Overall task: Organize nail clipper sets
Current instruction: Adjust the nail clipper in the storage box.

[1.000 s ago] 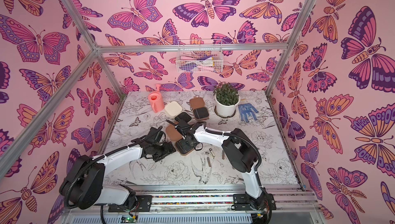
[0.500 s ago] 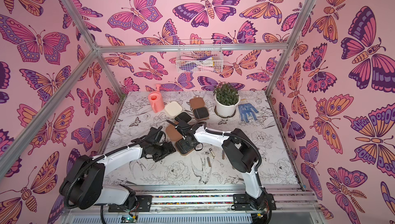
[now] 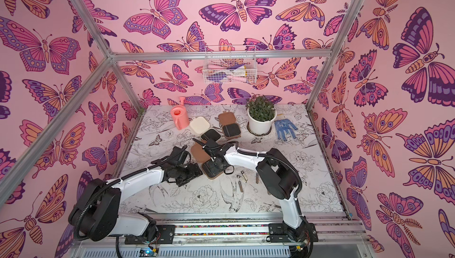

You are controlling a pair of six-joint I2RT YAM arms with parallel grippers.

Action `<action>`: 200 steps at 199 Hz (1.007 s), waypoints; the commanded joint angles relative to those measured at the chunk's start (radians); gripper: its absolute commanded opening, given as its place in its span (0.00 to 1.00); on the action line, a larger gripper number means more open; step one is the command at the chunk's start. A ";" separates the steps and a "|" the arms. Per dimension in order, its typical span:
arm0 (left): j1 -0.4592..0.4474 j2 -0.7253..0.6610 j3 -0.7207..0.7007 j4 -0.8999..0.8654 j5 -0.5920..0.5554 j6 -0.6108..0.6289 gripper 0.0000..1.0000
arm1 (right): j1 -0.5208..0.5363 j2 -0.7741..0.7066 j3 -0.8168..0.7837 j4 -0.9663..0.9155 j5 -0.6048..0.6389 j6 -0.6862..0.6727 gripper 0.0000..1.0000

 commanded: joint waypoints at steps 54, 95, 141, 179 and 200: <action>-0.007 -0.013 -0.020 -0.029 -0.008 0.008 0.84 | 0.003 0.109 -0.095 0.016 0.019 0.040 0.02; -0.007 -0.022 -0.026 -0.030 -0.008 0.006 0.84 | 0.004 0.128 -0.118 0.026 0.033 0.049 0.02; -0.007 -0.025 -0.026 -0.030 -0.008 0.006 0.84 | 0.004 0.144 -0.150 0.043 0.034 0.063 0.02; -0.007 -0.026 -0.025 -0.030 -0.008 0.006 0.84 | 0.004 0.149 -0.172 0.048 0.037 0.067 0.02; -0.007 -0.026 -0.028 -0.029 -0.010 0.006 0.84 | 0.004 0.149 -0.175 0.045 0.041 0.067 0.02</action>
